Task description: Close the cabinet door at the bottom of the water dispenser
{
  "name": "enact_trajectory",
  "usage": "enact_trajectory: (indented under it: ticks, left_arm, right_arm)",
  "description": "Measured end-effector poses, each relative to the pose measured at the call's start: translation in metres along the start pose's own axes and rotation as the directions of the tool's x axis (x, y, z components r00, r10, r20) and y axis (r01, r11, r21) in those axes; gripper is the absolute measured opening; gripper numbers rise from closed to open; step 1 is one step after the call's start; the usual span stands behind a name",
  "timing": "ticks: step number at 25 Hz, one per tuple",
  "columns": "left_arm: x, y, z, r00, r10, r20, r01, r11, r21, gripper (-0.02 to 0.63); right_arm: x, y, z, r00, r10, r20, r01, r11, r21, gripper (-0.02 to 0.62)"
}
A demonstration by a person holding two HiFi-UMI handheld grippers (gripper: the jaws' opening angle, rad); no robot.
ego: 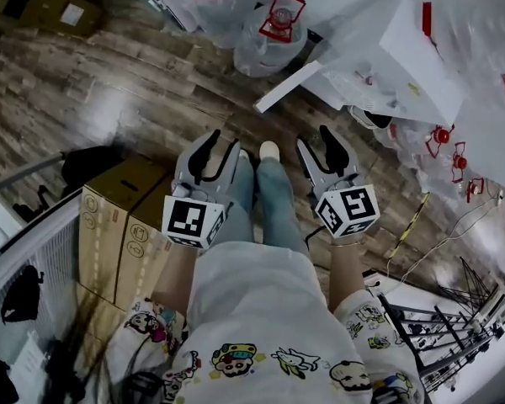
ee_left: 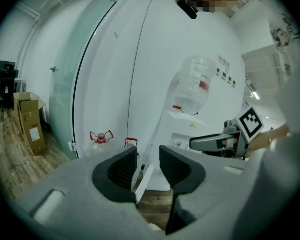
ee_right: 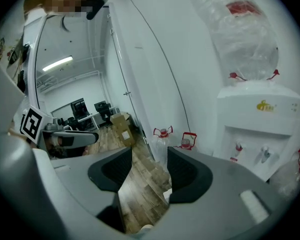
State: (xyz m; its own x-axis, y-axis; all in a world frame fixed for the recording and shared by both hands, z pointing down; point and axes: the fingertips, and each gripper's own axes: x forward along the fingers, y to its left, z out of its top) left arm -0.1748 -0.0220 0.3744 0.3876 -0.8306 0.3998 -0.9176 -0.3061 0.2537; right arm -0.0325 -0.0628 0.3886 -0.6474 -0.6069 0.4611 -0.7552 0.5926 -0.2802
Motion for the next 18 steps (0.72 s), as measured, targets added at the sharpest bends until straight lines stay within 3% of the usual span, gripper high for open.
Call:
enact_trajectory:
  ticks: [10,18]
  left_arm:
    - [0.029,0.041,-0.077,0.999,0.022,-0.043,-0.022,1.000,-0.011,0.138]
    - [0.063,0.049,-0.125,0.996,-0.013,-0.083,0.012,1.000,-0.012,0.138]
  right_arm:
    - [0.066,-0.019,-0.082,0.997,-0.016,-0.070,0.019,0.999,0.043,0.238]
    - [0.122,-0.037,-0.152,0.986,-0.050,-0.161,0.064,0.995,0.081,0.261]
